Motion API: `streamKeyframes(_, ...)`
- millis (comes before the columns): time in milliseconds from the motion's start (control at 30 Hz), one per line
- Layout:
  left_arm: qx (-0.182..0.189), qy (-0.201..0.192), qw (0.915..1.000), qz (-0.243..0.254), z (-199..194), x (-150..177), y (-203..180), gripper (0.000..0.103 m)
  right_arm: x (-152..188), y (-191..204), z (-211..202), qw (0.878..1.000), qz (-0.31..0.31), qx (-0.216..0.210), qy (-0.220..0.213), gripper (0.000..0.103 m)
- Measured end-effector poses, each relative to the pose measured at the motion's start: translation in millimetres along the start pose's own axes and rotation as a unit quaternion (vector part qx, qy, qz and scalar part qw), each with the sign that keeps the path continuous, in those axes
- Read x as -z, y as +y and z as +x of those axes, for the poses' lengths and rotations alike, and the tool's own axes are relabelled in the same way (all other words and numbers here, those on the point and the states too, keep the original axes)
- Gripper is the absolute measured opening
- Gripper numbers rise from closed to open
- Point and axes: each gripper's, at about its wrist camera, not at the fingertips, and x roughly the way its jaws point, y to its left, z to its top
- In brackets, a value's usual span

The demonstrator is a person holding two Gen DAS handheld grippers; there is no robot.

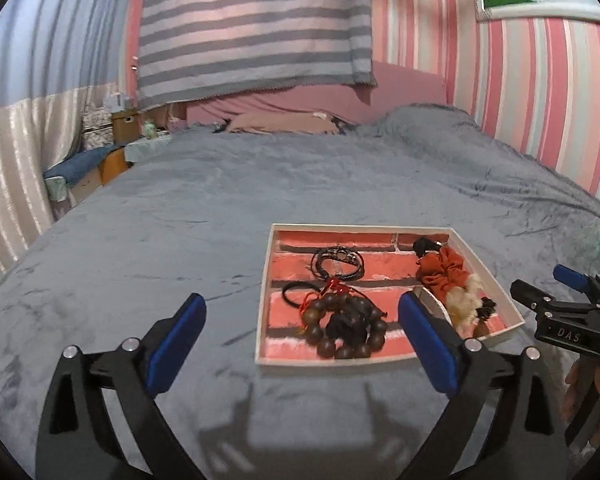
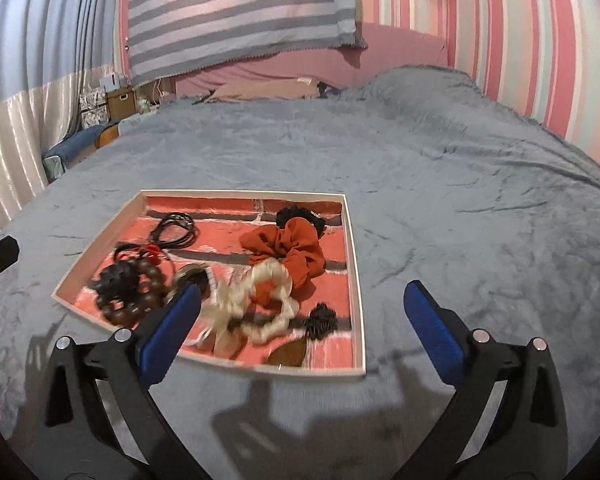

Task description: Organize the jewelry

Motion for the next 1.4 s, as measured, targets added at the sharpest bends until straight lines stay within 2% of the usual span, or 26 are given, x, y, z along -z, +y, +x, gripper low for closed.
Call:
streamKeyframes(100, 0.003, -0.010, 0.9997, -0.022, -37.5, 9.5, 8.2, 0.099, 8.7, 4.9, -36.2, 1.000, 0.001, -0.004, -0.013, 0.099)
streamKeyframes(300, -0.024, -0.028, 0.9993, -0.004, -105.6, 26.1, 4.2, 0.099, 24.8, 14.7, -112.9, 0.999, 0.001, -0.007, -0.034, 0.099)
streamKeyframes(467, -0.022, -0.036, 0.9990, -0.012, -161.7, 43.9, 0.5, 0.099, 43.7, 23.8, -171.7, 0.999, -0.005, 0.002, -0.047, 0.099)
streamKeyframes(700, -0.037, -0.049, 0.9981, -0.007, -220.2, 68.0, -13.0, 0.099, 76.5, 25.9, -232.6, 0.998, -0.004, 0.010, -0.056, 0.099)
streamKeyframes(1067, -0.031, -0.068, 0.9972, 0.002, -274.1, 86.9, -38.5, 0.099, 107.9, 27.4, -291.1, 0.996, -0.004, 0.026, -0.081, 0.099)
streamKeyframes(1400, -0.033, -0.072, 0.9969, 0.003, -284.6, 84.9, -42.3, 0.099, 113.3, 24.2, -301.4, 0.996, 0.000, 0.029, -0.084, 0.099)
